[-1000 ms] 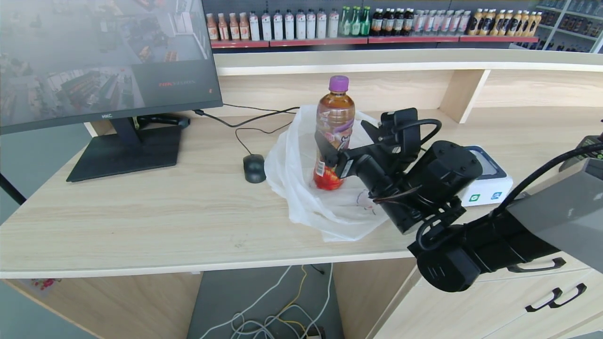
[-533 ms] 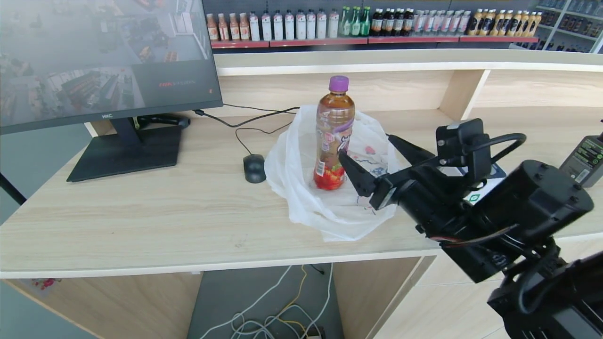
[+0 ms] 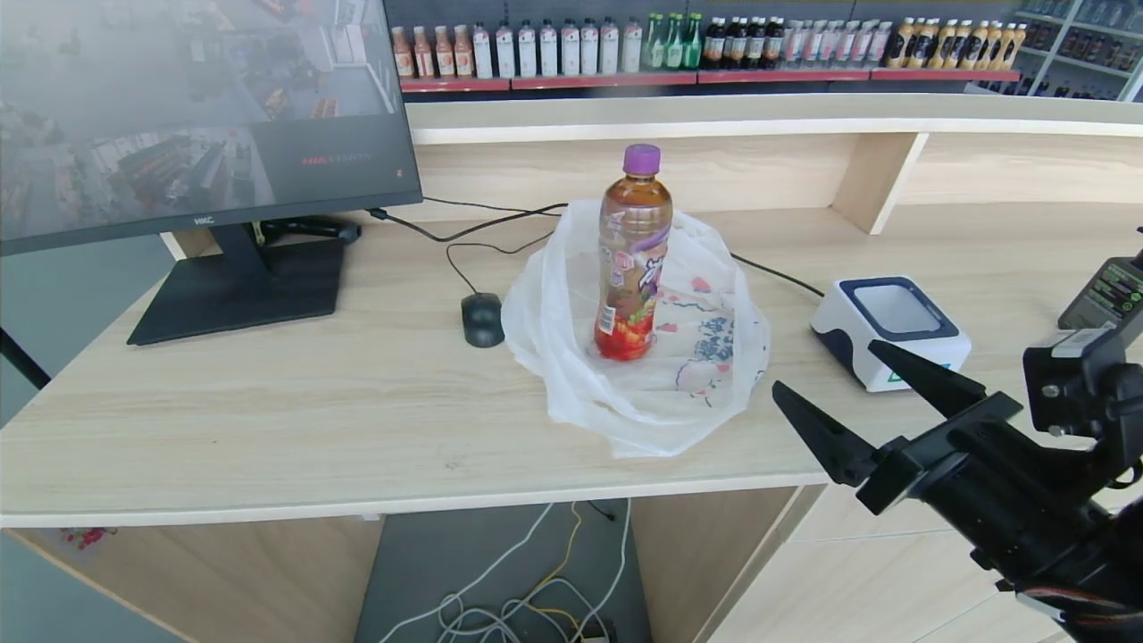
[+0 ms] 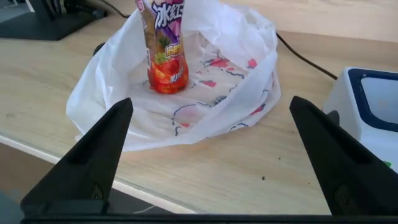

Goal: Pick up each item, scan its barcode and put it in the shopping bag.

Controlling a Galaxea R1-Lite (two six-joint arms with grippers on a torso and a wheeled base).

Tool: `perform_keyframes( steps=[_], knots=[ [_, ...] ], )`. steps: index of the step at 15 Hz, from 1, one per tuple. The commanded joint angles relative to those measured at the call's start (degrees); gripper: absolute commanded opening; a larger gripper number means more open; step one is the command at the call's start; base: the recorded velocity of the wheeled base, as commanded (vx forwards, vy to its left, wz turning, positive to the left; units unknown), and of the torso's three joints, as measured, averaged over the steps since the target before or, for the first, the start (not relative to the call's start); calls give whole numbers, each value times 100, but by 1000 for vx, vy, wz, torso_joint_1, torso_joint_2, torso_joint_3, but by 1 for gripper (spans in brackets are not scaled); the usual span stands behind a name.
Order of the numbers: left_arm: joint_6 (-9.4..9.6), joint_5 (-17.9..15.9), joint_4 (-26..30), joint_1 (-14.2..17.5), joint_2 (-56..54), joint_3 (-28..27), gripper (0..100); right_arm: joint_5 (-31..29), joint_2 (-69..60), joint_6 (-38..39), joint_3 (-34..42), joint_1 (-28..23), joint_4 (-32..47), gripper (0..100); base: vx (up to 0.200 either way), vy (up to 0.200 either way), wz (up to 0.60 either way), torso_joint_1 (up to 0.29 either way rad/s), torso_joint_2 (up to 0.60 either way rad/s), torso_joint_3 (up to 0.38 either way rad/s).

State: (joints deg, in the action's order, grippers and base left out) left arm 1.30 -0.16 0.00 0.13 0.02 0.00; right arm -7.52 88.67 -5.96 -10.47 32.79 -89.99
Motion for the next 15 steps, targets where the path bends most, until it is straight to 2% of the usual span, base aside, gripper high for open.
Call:
perform_keyframes(
  steps=[1, 4, 10, 15],
  knots=[
    [-7, -2, 0, -5, -2, 0, 100, 14, -166, -2, 239, -124, -1, 100, 0, 0, 0, 0, 0, 0],
    [-7, -2, 0, -5, -2, 0, 100, 14, -149, -2, 168, -133, -1, 100, -200, 0, 0, 6, 1, 5],
    [-69, -2, 0, 4, -2, 0, 100, 93, -131, -54, 89, -124, -1, 100, 0, 0, 0, 0, 0, 0],
    [-113, 7, 0, 4, -2, 0, 100, 93, -140, -98, 10, -133, -1, 100, 0, -200, 0, 8, 4, -2]
  ],
)
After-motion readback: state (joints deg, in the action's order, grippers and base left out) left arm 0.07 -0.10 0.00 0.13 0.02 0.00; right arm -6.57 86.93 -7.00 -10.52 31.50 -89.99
